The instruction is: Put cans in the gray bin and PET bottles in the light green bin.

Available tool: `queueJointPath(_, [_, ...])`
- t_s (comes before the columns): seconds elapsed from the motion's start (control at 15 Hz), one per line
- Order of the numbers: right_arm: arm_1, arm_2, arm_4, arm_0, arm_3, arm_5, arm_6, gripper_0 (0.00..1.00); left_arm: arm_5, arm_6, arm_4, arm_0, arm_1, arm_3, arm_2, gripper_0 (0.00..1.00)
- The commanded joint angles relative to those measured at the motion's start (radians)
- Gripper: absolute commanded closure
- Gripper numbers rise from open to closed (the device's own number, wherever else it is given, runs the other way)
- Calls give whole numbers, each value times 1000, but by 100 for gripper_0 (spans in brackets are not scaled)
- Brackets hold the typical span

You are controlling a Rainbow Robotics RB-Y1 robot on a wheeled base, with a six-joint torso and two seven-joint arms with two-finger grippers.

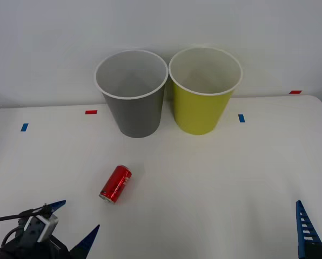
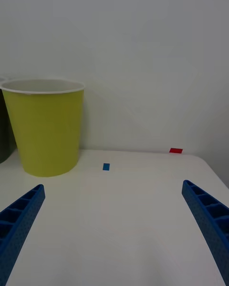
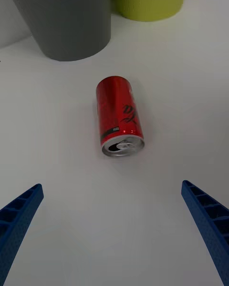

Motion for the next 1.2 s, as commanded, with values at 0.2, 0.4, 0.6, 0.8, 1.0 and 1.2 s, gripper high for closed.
queueJointPath(0.2, [0, 0, 0, 0, 0, 0, 0, 0, 345, 59, 14, -162, 8, -105, 0, 0])
queueJointPath(0.4, [0, 0, 0, 0, 0, 0, 0, 0, 554, 183, 30, -242, 19, -179, 0, 0])
queueJointPath(0.6, [0, 0, 0, 0, 0, 0, 0, 0, 707, 277, 32, -337, 37, -218, -30, 0])
queueJointPath(0.8, [0, 0, 0, 0, 0, 0, 0, 0, 819, 369, 26, -462, 39, -220, -98, 0])
queueJointPath(1.0, [0, 0, 0, 0, 0, 0, 0, 0, 945, 401, 29, -604, 29, -208, -176, 0])
queueJointPath(1.2, [0, 0, 0, 0, 0, 0, 0, 0, 947, 420, 29, -671, 29, -162, -225, 0])
